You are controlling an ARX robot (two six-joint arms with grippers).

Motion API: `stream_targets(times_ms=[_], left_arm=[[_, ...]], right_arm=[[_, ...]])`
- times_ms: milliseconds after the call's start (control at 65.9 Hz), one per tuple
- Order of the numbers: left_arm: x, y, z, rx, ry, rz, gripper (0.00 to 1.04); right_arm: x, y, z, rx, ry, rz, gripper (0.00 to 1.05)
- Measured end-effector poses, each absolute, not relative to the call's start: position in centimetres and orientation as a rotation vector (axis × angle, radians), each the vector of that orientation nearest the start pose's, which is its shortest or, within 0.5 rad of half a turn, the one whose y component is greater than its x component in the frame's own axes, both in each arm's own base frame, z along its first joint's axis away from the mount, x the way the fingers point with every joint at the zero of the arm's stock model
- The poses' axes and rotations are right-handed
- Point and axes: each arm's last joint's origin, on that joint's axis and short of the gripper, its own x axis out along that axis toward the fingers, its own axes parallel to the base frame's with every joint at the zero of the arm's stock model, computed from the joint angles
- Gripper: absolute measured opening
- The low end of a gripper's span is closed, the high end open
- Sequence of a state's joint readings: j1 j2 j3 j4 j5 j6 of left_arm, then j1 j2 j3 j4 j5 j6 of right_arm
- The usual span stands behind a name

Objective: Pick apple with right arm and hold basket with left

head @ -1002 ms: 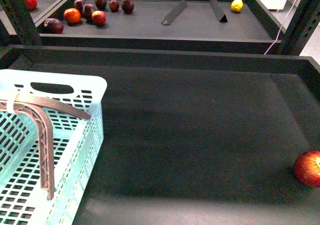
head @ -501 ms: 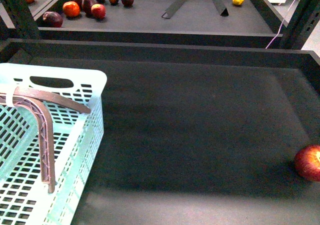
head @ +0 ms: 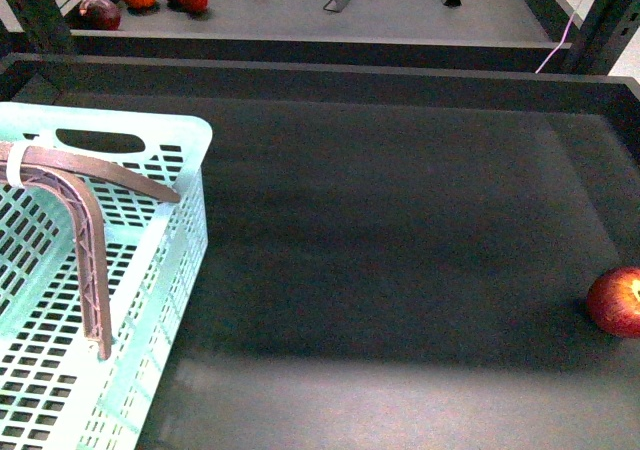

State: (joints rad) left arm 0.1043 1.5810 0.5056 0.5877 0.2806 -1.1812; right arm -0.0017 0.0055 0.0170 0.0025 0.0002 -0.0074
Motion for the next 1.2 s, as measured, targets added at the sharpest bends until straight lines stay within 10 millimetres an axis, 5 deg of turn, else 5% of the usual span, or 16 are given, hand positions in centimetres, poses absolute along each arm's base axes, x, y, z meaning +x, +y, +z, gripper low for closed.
stream_targets(times_ms=[197, 486, 759, 987, 1199], left_arm=[[29.0, 1.6, 12.7, -1.251, 0.550, 0.164, 0.96], [29.2, 1.6, 12.2, -1.250, 0.556, 0.207, 0.22], [28.8, 1.1, 13.7, -1.177, 0.564, 0.167, 0.14], [27.6, 0.8, 17.3, -1.117, 0.503, 0.072, 0.14], [27.2, -3.2, 20.1, -1.034, 0.528, -0.070, 0.14]], right_arm=[[9.7, 0.0, 16.9, -0.007, -0.014, -0.002, 0.96], [9.7, 0.0, 16.9, -0.007, -0.014, -0.002, 0.96], [9.7, 0.0, 16.9, -0.007, -0.014, -0.002, 0.96], [9.7, 0.0, 16.9, -0.007, -0.014, -0.002, 0.96], [9.7, 0.0, 16.9, -0.007, -0.014, -0.002, 0.96]])
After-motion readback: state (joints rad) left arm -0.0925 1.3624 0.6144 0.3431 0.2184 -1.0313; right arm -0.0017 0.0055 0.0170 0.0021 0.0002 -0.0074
